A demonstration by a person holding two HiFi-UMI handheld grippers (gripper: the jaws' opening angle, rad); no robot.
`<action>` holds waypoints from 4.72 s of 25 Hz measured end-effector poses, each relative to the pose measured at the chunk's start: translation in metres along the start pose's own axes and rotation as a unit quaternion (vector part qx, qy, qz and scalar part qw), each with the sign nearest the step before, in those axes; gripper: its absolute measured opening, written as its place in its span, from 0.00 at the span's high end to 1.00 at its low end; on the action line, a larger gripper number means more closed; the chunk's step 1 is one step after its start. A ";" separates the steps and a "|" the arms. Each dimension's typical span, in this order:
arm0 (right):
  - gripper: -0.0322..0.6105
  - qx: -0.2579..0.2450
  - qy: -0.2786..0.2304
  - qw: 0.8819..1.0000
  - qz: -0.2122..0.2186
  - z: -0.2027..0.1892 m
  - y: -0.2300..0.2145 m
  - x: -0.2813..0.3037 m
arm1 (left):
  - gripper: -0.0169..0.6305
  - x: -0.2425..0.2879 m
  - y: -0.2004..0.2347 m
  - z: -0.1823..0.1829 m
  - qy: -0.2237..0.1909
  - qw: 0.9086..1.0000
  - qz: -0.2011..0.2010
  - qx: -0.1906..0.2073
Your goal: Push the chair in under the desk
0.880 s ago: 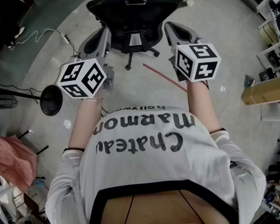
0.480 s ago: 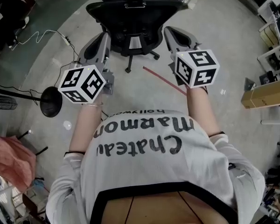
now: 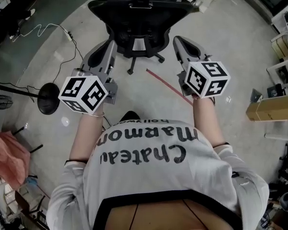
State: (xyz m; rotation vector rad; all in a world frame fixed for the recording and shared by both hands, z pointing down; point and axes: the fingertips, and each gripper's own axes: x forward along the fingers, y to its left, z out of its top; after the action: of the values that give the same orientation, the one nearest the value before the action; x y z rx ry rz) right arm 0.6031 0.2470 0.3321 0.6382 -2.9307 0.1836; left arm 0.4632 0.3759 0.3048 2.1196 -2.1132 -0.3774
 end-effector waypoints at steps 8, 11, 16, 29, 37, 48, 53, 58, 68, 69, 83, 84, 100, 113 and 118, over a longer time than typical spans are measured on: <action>0.93 0.014 0.010 1.000 -0.010 0.007 -0.036 0.051 | 0.95 0.054 0.045 -0.008 0.007 1.000 0.006 -0.021; 0.93 0.006 0.018 1.000 -0.014 0.015 -0.046 0.080 | 0.95 0.083 0.067 -0.002 0.009 1.000 -0.001 -0.019; 0.93 -0.019 0.021 0.999 -0.028 0.035 -0.067 0.125 | 0.95 0.130 0.106 0.015 0.020 1.000 -0.010 -0.006; 0.89 0.046 0.017 0.997 -0.051 0.042 -0.126 0.184 | 0.93 0.184 0.195 0.026 0.103 0.987 -0.074 0.103; 0.59 -0.131 0.146 0.979 0.055 0.018 -0.131 0.196 | 0.72 0.208 0.186 -0.030 0.260 0.869 -0.116 0.405; 0.62 -0.325 0.269 0.897 0.131 -0.006 -0.137 0.215 | 0.74 0.230 0.174 -0.053 0.343 0.807 -0.116 0.467; 0.64 -0.324 0.279 0.893 0.139 -0.018 -0.141 0.229 | 0.73 0.237 0.176 -0.058 0.344 0.824 -0.098 0.440; 0.64 -0.314 0.288 0.893 0.144 -0.024 -0.144 0.235 | 0.72 0.241 0.182 -0.066 0.351 0.834 -0.092 0.415; 0.64 -0.317 0.281 0.895 0.142 -0.026 -0.145 0.236 | 0.71 0.241 0.182 -0.068 0.355 0.845 -0.059 0.396; 0.64 -0.318 0.279 0.895 0.141 -0.028 -0.146 0.237 | 0.71 0.242 0.182 -0.070 0.356 0.845 -0.056 0.396; 0.63 -0.306 0.279 0.903 0.116 -0.041 -0.161 0.254 | 0.71 0.258 0.195 -0.085 0.350 0.846 -0.064 0.398; 0.63 -0.305 0.278 0.904 0.110 -0.043 -0.163 0.255 | 0.70 0.261 0.197 -0.086 0.347 0.846 -0.064 0.399; 0.63 -0.293 0.285 0.908 0.088 -0.011 -0.223 0.362 | 0.71 0.374 0.273 -0.064 0.333 0.850 -0.051 0.406; 0.63 -0.297 0.281 0.901 0.144 0.018 -0.320 0.435 | 0.71 0.473 0.288 -0.061 0.331 0.860 0.001 0.389; 0.63 -0.308 0.274 0.897 0.157 0.030 -0.347 0.466 | 0.71 0.507 0.299 -0.057 0.324 0.867 0.016 0.378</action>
State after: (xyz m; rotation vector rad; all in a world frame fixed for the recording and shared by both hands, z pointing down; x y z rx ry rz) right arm 0.3261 -0.2592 0.4080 -0.0004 -2.3105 -0.4485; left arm 0.1853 -0.1387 0.3933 2.0535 -2.0016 1.1954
